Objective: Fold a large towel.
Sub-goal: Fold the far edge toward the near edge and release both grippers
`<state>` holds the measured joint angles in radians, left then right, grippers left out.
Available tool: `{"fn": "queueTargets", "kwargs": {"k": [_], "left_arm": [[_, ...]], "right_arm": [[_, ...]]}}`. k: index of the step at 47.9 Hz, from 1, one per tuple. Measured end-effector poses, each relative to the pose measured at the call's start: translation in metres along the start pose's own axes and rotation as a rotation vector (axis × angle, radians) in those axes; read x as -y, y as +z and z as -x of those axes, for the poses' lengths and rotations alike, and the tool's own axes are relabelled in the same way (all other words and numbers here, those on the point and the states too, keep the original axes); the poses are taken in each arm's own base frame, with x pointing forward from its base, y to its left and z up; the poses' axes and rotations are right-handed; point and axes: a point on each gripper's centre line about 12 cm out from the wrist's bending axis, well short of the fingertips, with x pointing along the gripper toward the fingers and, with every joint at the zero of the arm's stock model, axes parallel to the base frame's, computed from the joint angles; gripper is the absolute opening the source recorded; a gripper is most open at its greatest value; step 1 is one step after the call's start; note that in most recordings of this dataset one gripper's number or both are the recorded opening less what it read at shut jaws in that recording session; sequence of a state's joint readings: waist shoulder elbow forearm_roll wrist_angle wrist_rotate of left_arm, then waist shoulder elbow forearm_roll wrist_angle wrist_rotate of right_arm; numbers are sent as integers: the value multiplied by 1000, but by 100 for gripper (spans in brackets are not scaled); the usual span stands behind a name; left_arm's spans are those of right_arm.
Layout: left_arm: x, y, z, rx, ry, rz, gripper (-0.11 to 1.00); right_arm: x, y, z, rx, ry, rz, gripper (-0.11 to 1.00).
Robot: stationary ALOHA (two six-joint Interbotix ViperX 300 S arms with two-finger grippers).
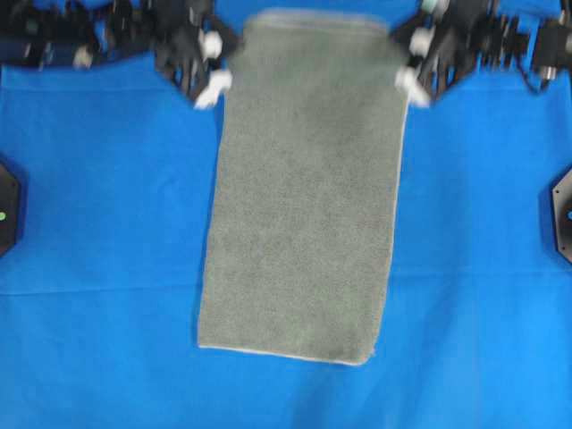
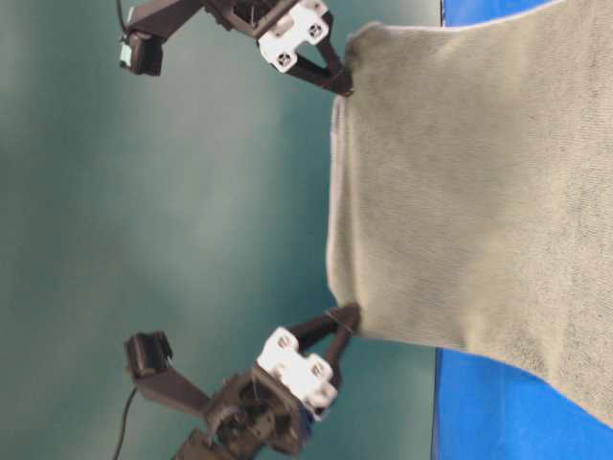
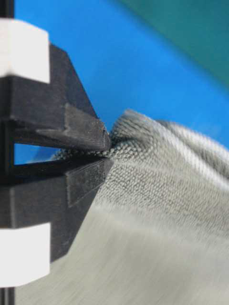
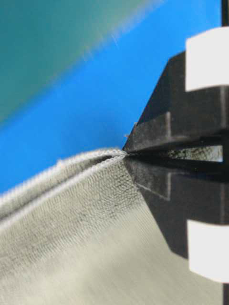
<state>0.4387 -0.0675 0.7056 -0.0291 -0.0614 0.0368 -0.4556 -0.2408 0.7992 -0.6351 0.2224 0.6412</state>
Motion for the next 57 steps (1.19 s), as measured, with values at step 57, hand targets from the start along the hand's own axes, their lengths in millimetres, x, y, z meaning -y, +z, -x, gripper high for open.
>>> {"fn": "queueTargets", "kwargs": {"k": [57], "left_arm": [[227,-145,76,-324,-539,-226,3]], "right_arm": [[-254,-91,40,-310,420,94,5]]}}
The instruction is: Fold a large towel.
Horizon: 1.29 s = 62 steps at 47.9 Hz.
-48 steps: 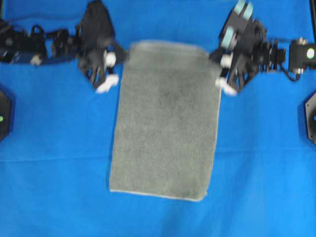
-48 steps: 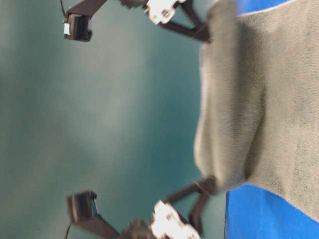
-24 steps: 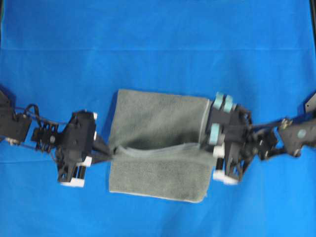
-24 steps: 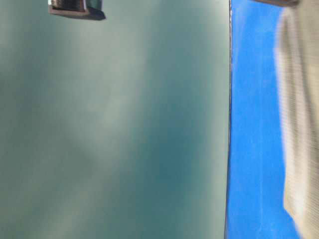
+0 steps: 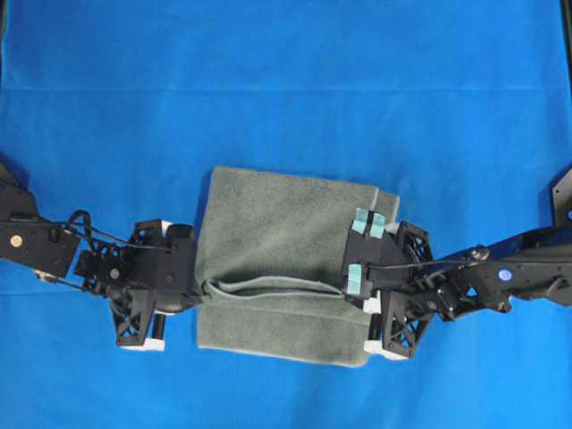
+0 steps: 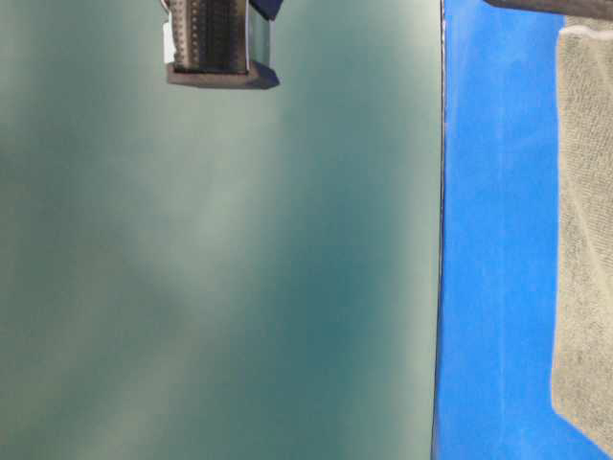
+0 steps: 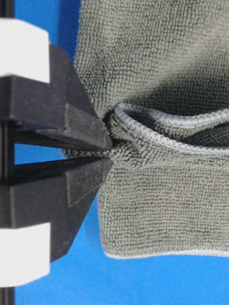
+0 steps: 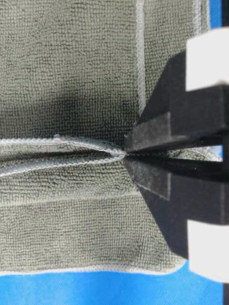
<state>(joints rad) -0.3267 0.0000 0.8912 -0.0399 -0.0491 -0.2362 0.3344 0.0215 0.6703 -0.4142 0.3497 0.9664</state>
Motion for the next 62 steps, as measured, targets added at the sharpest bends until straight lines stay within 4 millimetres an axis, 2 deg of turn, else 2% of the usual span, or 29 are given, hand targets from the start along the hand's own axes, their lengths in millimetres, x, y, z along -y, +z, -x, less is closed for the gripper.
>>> {"fn": "queueTargets", "kwargs": {"k": [3,9,11,13,20,22,24,29,33,40,50,62], "left_arm": [[1,3,0,15,-5,0,3],[5,7,-2,27,-12,-7,5],[7,8,-2,30,-18,-13,10],[10,8,-2,31,-24,-18,19],[30,12,3,48,-68,-59,64],[37,13,6,53,-82,-66,73],[43,15,11,60,-97,-79,78],[56,20,28,74,-128,-104,76],[61,25,42,90,-144,-111,74],[65,42,80,165,-171,-136,73],[65,65,154,367,-215,-213,72],[41,58,226,590,-193,-279,72]], "right_arm": [[0,0,0,0,1,1,13],[-2,-1,0,0,4,8,51],[-5,-1,1,2,9,16,62],[-7,0,2,5,13,20,67],[-24,-1,6,13,43,53,59],[-30,-1,8,18,57,66,60],[-36,-2,11,22,68,76,60],[-48,-1,22,43,96,107,60],[-57,5,40,83,123,131,60],[-57,18,73,157,130,168,60],[-36,30,127,296,76,245,60],[6,17,194,496,85,282,59]]}}
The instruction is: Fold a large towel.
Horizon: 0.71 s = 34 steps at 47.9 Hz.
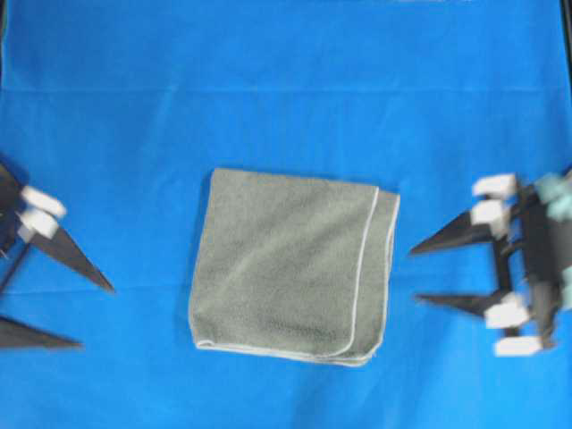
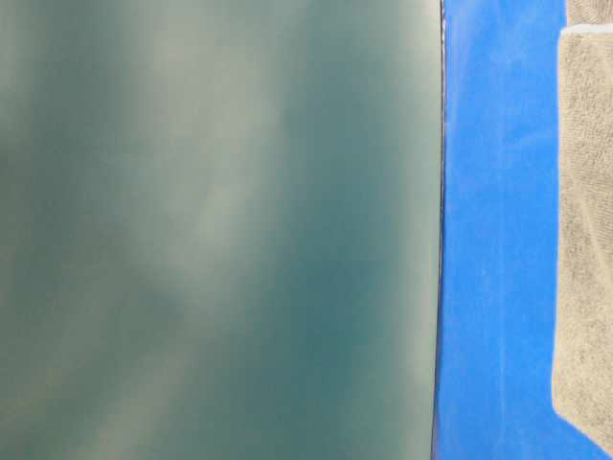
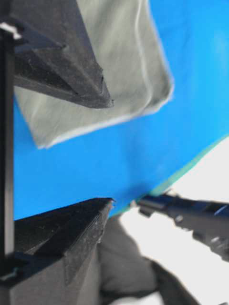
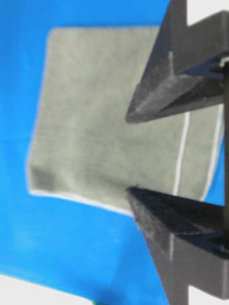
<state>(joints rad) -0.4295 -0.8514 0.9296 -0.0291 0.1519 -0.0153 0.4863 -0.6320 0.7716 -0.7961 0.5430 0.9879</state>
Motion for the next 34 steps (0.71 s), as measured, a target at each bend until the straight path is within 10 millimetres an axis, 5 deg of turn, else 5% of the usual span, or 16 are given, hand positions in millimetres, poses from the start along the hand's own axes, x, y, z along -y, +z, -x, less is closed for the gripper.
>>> {"fn": "queueTargets", "kwargs": {"k": [8,16,34], "left_arm": [[-15,-6,34,39,74,-6,72],[-25,-22,59,75,143,4,72],[-43,-81,87,114,299,66,72]], "right_arm": [[30,-8,51,142,-18,-24,59],[56,-35,77,214,-71,-68,59],[92,-102,74,183,-237,-248,56]]}}
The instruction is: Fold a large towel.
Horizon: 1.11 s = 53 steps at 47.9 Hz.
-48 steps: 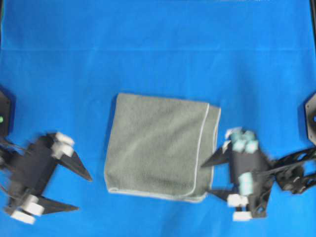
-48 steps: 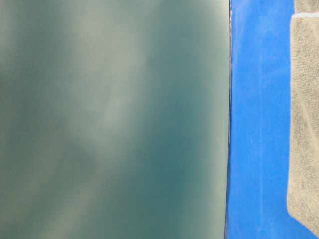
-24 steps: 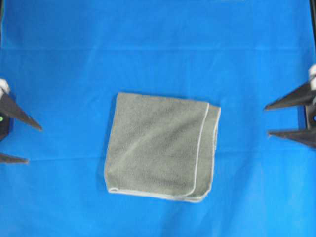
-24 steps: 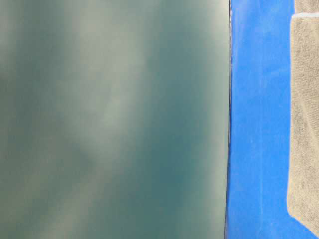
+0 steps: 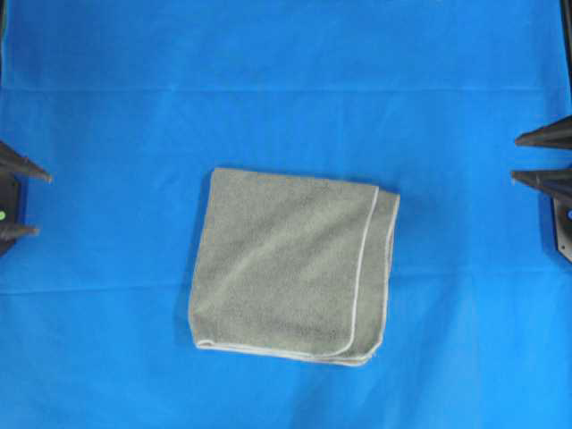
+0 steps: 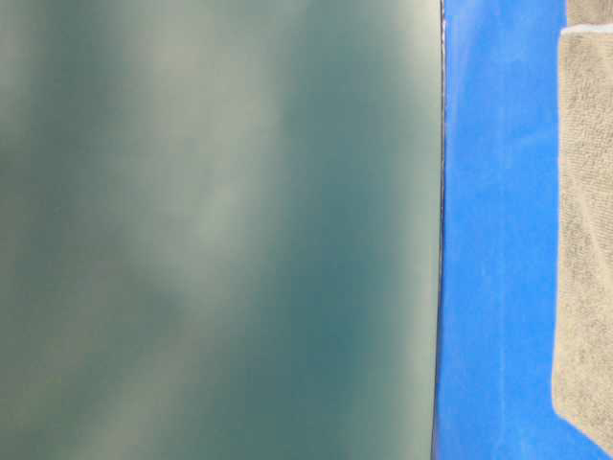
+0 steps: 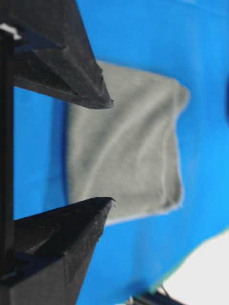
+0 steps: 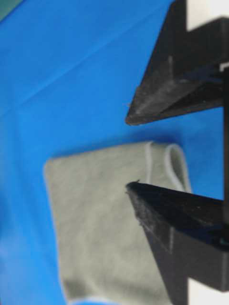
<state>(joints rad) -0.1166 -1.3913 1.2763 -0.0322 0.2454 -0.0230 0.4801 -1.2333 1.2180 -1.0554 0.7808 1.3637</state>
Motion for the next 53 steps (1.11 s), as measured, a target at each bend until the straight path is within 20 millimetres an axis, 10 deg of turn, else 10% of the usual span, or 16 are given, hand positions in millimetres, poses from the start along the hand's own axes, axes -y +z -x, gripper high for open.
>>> {"fn": "queueTargets", "kwargs": {"k": [53], "left_arm": [[-8,-24,-9,-91,58,64,72]], "right_arm": [[4,-16,-10,-62,-72,-22,55]]}}
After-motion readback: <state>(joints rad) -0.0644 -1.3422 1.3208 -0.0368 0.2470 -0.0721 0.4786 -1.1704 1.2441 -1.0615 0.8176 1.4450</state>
